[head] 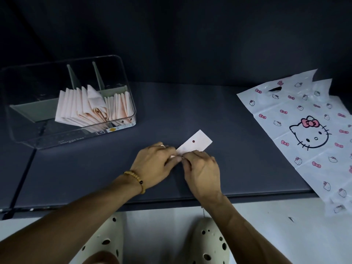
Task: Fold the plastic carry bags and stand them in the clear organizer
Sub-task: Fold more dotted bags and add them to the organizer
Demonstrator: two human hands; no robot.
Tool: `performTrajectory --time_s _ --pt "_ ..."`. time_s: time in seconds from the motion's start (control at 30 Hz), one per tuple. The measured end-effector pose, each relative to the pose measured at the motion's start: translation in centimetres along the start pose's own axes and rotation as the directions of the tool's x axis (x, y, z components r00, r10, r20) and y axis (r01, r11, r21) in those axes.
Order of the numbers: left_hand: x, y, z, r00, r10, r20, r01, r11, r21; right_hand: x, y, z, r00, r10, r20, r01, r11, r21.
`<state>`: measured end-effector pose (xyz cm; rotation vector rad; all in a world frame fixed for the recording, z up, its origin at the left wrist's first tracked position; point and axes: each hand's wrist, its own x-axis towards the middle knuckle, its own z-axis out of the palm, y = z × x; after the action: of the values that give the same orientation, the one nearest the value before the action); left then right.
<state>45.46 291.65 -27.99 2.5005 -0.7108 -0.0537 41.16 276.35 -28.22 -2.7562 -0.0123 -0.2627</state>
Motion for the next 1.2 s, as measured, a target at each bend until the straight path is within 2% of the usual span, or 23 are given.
performTrajectory --time_s 0.07,0.1,0.2,0.27,0.33,0.4,0.5,0.73,0.83,0.9,0.93,1.0,1.03,1.1,1.17,1.2 --pt "0.0 -0.2 0.0 0.991 -0.109 0.081 0.126 0.964 -0.236 -0.2 0.8 -0.3 0.991 0.129 0.047 -0.136 0.966 0.220" --pt "0.1 -0.3 0.1 0.986 -0.121 0.113 0.150 0.943 -0.298 -0.2 1.3 -0.4 0.975 0.203 0.094 -0.223 0.913 0.340" --pt "0.5 -0.2 0.5 0.975 -0.187 0.122 0.216 0.929 -0.300 0.3 2.2 -0.9 0.887 0.381 0.259 -0.453 0.617 0.644" --pt "0.9 0.2 1.0 0.954 -0.280 0.107 0.299 0.886 -0.355 0.7 2.5 -0.8 0.831 0.468 0.300 -0.526 0.488 0.697" --pt "1.4 0.9 1.4 0.926 -0.362 0.109 0.377 0.869 -0.320 1.1 2.5 -0.5 0.787 0.544 0.292 -0.571 0.462 0.679" --pt "2.0 1.6 1.9 0.890 -0.449 0.080 0.454 0.855 -0.250 1.6 2.8 -0.2 0.762 0.592 0.264 -0.604 0.501 0.620" --pt "2.5 2.2 2.0 0.840 -0.541 0.039 0.535 0.817 -0.215 2.4 2.7 -0.1 0.788 0.572 0.229 -0.596 0.614 0.517" --pt "3.4 1.9 2.2 0.806 -0.587 0.084 0.591 0.787 -0.178 3.2 2.4 0.2 0.835 0.518 0.184 -0.542 0.721 0.432" --pt "3.5 1.7 2.3 0.800 -0.600 0.024 0.600 0.796 -0.087 3.9 2.2 0.3 0.872 0.459 0.170 -0.489 0.796 0.358" --pt "3.2 1.4 2.3 0.848 -0.525 -0.075 0.521 0.851 -0.065 4.0 2.1 0.2 0.887 0.427 0.176 -0.462 0.820 0.338" --pt "3.1 1.1 2.5 0.896 -0.432 -0.107 0.428 0.902 -0.055 4.1 2.2 0.2 0.893 0.410 0.184 -0.449 0.830 0.330" --pt "3.0 0.6 2.5 0.977 -0.203 -0.058 0.205 0.978 0.023 4.1 2.2 0.0 0.908 0.369 0.198 -0.416 0.853 0.316" --pt "3.0 0.5 2.5 0.993 -0.119 -0.005 0.119 0.991 0.068 3.9 2.2 -0.3 0.922 0.343 0.181 -0.384 0.873 0.300" --pt "2.7 0.6 2.7 0.999 -0.026 0.034 0.021 0.991 0.131 2.9 2.2 -0.8 0.970 0.239 0.046 -0.243 0.955 0.171" --pt "2.1 1.4 3.0 1.000 -0.002 -0.002 0.002 0.987 0.158 1.0 2.4 -1.2 0.996 0.061 -0.067 -0.065 0.996 -0.055" --pt "1.8 1.7 3.2 1.000 -0.008 -0.021 0.011 0.988 0.157 -0.2 2.5 -1.2 0.998 -0.001 -0.066 -0.007 0.992 -0.124"
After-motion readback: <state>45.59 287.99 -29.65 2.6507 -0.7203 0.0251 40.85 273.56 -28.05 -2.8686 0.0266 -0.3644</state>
